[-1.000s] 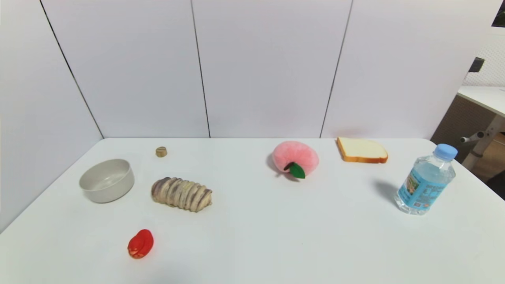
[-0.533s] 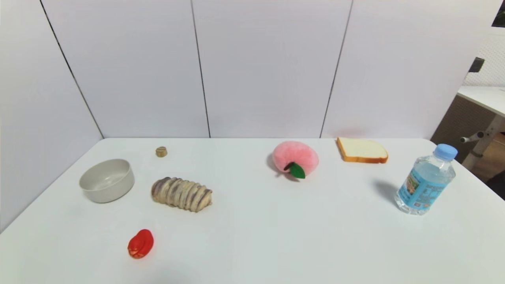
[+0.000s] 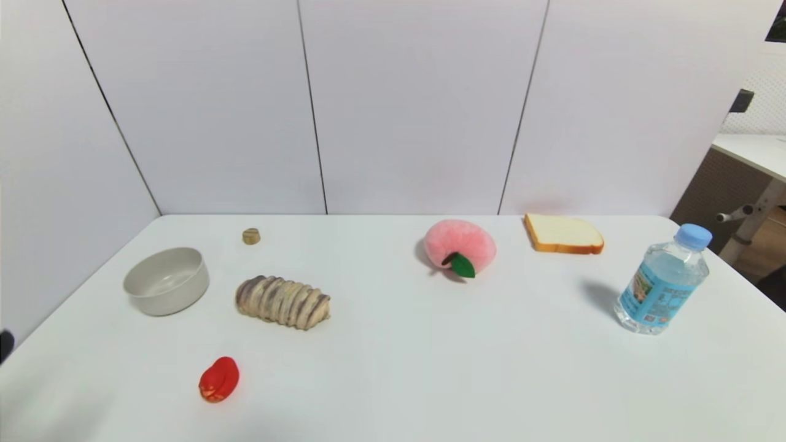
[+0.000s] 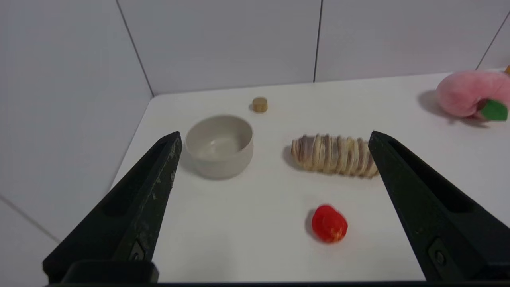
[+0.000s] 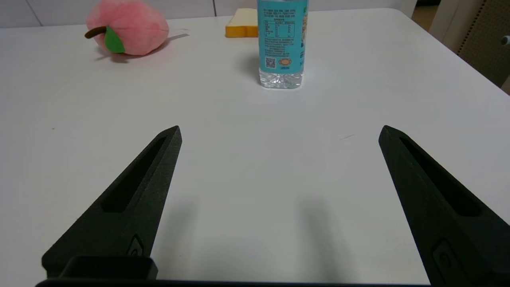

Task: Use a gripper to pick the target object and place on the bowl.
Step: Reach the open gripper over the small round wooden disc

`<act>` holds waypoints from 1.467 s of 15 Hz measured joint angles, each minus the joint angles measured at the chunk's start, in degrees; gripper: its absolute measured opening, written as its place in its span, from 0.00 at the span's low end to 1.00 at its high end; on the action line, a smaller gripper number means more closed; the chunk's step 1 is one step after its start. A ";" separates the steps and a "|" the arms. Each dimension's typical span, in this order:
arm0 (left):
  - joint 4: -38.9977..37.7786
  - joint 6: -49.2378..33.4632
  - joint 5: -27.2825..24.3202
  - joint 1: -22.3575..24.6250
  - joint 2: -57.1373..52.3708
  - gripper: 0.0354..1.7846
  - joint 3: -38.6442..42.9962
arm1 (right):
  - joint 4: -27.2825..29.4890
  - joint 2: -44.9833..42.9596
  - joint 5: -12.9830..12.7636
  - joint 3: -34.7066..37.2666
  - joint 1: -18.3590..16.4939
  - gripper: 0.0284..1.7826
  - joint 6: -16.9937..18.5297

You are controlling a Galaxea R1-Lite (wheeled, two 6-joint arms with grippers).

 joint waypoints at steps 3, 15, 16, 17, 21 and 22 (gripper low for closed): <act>0.51 -0.33 -0.04 -2.18 16.53 0.94 -20.61 | 0.02 0.00 0.00 0.00 0.00 0.96 -0.02; 10.12 -0.51 -0.20 -3.45 69.66 0.94 -66.49 | 0.02 0.00 -0.02 0.00 0.00 0.96 0.00; 13.48 -0.51 0.02 -3.13 72.19 0.94 -67.87 | 0.02 0.00 0.02 0.00 0.00 0.96 -0.02; 17.15 -0.52 0.56 -2.80 74.14 0.94 -69.13 | 0.02 0.00 -0.02 0.00 0.02 0.96 0.00; 29.78 -0.30 2.18 -0.11 79.71 0.94 -71.22 | 0.00 0.00 0.02 0.00 0.02 0.96 0.00; 31.40 -0.33 2.22 0.88 80.70 0.94 -71.19 | 0.02 0.00 0.02 0.00 0.00 0.96 0.00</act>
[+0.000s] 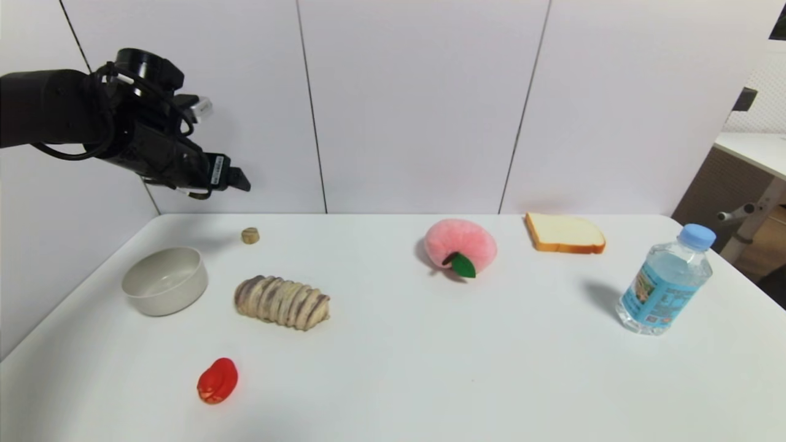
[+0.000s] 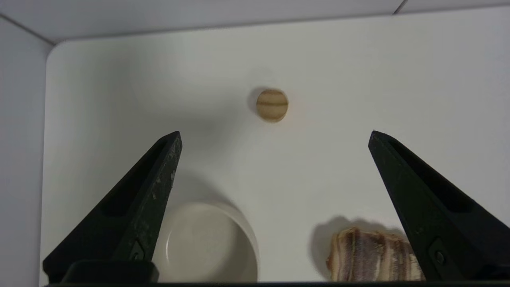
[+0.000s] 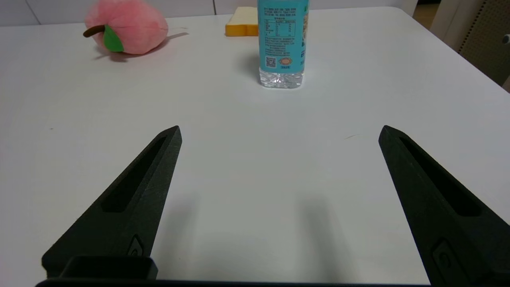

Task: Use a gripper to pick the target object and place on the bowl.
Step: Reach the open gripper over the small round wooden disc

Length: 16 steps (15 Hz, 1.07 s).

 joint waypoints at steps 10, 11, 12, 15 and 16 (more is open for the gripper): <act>1.93 0.06 -1.41 2.16 14.28 0.94 -7.19 | 0.00 0.00 -0.05 0.00 0.02 0.96 0.00; 1.62 -0.05 -1.82 1.94 15.86 0.94 -8.11 | 0.00 0.00 -0.02 0.00 0.02 0.96 0.00; 1.33 -0.16 -2.12 1.50 17.35 0.94 -8.63 | 0.00 0.00 -0.02 0.00 0.02 0.96 0.00; 0.59 -0.24 -2.24 0.06 20.41 0.94 -9.09 | -0.02 0.00 -0.02 0.00 0.02 0.96 0.00; 0.28 -0.30 -2.24 -0.22 20.98 0.94 -9.20 | 0.00 0.00 -0.05 0.00 0.02 0.96 -0.02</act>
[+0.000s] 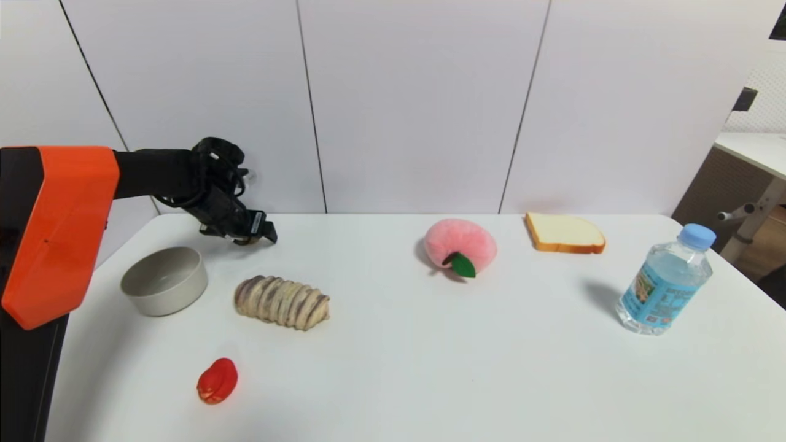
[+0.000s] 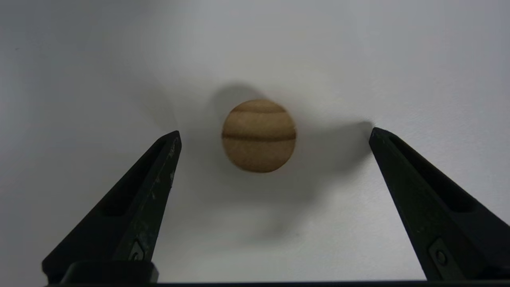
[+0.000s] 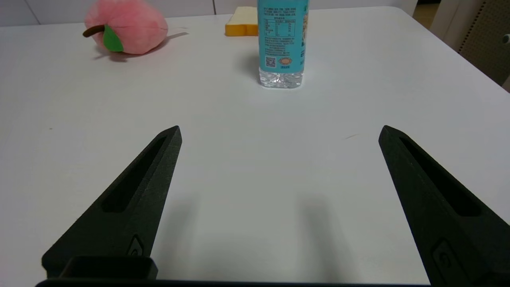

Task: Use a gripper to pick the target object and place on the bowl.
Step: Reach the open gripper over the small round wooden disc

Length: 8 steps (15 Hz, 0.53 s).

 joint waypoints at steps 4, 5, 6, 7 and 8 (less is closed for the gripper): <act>-2.90 -0.27 0.15 -0.18 1.10 0.94 -0.37 | -0.02 0.00 0.00 0.00 0.00 0.96 0.02; -3.04 -0.33 0.17 -0.21 1.16 0.94 -0.37 | -0.02 0.00 0.02 0.00 0.00 0.96 0.02; -3.06 -0.49 0.15 -0.21 1.18 0.94 -0.37 | -0.02 0.00 0.02 0.00 -0.02 0.96 0.02; -3.01 -0.51 0.17 -0.21 1.18 0.94 -0.39 | -0.02 0.00 0.02 0.00 0.00 0.96 0.02; -2.95 -0.52 0.17 -0.21 1.13 0.94 -0.39 | 0.00 0.00 0.02 0.00 0.00 0.96 0.00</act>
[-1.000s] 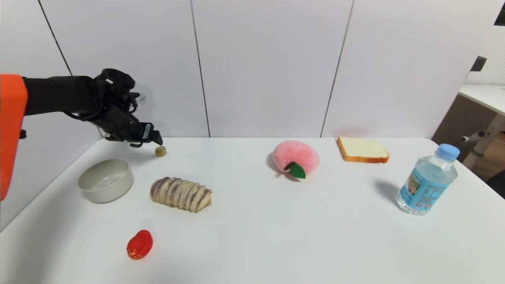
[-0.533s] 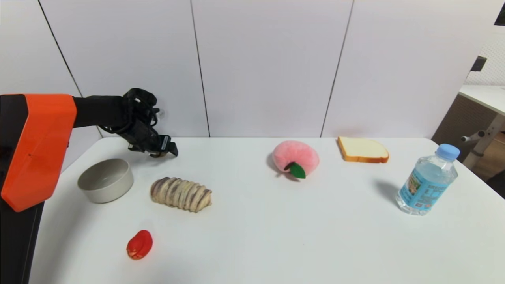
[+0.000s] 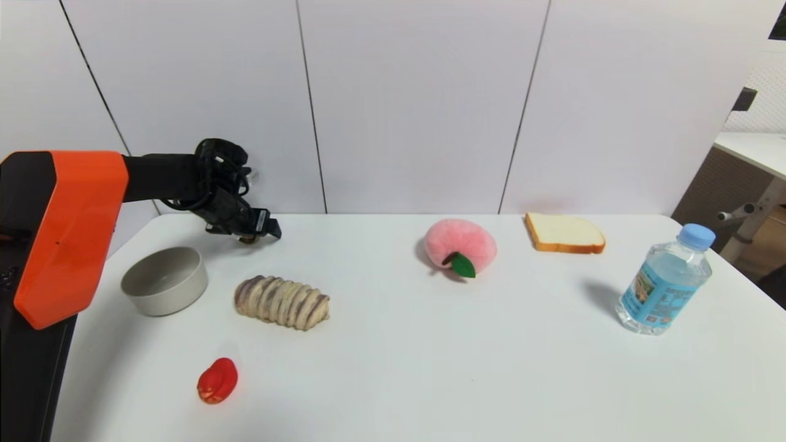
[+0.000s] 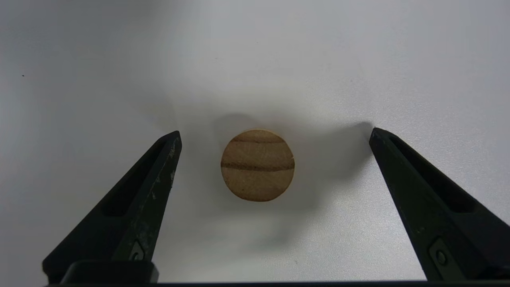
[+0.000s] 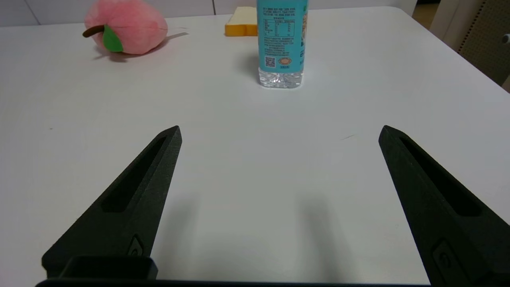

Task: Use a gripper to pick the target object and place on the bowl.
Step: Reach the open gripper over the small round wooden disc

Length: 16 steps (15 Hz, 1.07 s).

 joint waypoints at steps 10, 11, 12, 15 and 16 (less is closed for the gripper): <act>0.55 0.11 0.11 0.07 -1.16 0.94 -0.17 | 0.00 0.00 0.00 0.00 0.00 0.96 0.02; 0.55 0.09 0.09 0.10 -1.16 0.94 -0.17 | 0.00 0.00 0.02 0.00 0.00 0.96 0.02; 0.60 0.04 0.04 0.11 -1.16 0.94 -0.17 | 0.00 0.00 0.02 0.00 0.00 0.96 0.05; 0.61 0.06 0.02 0.16 -1.08 0.71 -0.17 | 0.00 0.00 0.00 0.00 0.00 0.96 0.00; 0.61 0.09 0.00 0.18 -1.02 0.63 -0.17 | -0.02 0.00 -0.02 0.00 0.00 0.96 0.00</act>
